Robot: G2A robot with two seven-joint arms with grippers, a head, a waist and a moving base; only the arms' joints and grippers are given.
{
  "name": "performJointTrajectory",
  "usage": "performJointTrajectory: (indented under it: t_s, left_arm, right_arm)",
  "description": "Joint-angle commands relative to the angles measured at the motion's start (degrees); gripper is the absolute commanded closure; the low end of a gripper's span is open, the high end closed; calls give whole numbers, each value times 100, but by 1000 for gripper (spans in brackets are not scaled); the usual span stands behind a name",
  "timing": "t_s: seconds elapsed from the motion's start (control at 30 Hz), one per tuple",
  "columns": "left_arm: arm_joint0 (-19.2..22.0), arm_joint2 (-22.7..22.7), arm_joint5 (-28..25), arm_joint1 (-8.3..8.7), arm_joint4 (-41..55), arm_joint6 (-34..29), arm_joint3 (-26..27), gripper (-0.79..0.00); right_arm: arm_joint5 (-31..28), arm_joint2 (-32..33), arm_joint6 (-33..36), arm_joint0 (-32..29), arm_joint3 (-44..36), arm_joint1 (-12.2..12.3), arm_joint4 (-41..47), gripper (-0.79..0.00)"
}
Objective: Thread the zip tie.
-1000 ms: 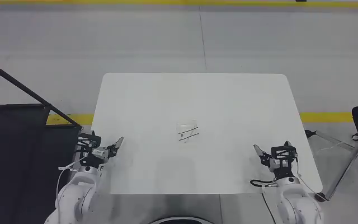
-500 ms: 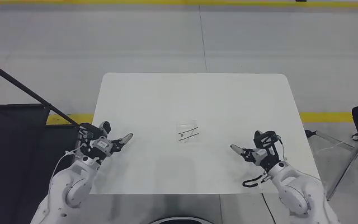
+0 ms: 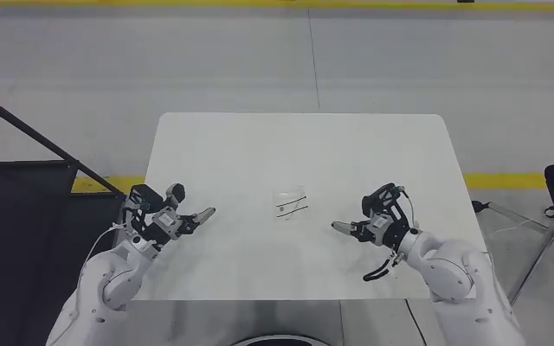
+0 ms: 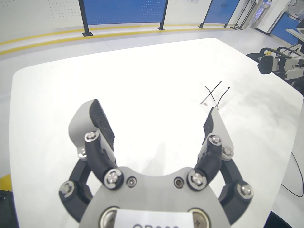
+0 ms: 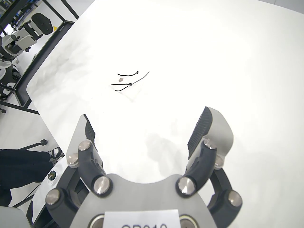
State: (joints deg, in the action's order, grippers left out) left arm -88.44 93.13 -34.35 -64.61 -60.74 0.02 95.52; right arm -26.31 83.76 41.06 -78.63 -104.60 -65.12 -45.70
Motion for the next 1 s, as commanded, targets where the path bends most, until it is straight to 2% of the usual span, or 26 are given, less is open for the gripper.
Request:
performJointTrajectory:
  t_s: [0.0, 0.13, 0.2, 0.27, 0.5, 0.63, 0.77, 0.83, 0.9, 0.97]
  left_arm:
    - [0, 0, -1, 0, 1, 0, 0, -785]
    - [16, -45, 81, -7, 91, -109, -60, -785]
    - [190, -147, 388, -27, 253, -379, -140, -785]
    - [312, -278, 458, -43, 369, -516, -226, -785]
    - [380, -440, -86, -35, 329, -183, -338, -785]
    - [371, -439, -174, -30, 319, -133, -346, -785]
    - [371, -439, -174, -30, 319, -133, -346, -785]
    - [371, -439, -174, -30, 319, -133, -346, -785]
    - [371, -439, -174, -30, 319, -133, -346, -785]
    - [371, -439, -174, -30, 319, -133, -346, -785]
  right_arm:
    - [0, 0, 2, 1, 0, 0, 1, -785]
    - [-51, -77, 9, 0, -2, -2, 4, -785]
    - [-77, -240, 124, 141, 131, -9, 116, -785]
    - [49, -422, 284, 382, 325, -32, 390, -785]
    - [-96, -1043, 1436, 1548, 1505, -101, 1920, -785]
    - [-62, -1295, 1636, 2013, 2106, -140, 2269, -785]
    - [52, -1502, 1635, 2318, 2481, -177, 2386, -708]
    - [105, -1604, 1641, 2440, 2619, -194, 2392, -573]
    - [135, -1708, 1646, 2544, 2721, -210, 2397, -502]
    - [173, -1811, 1651, 2620, 2804, -225, 2382, -471]
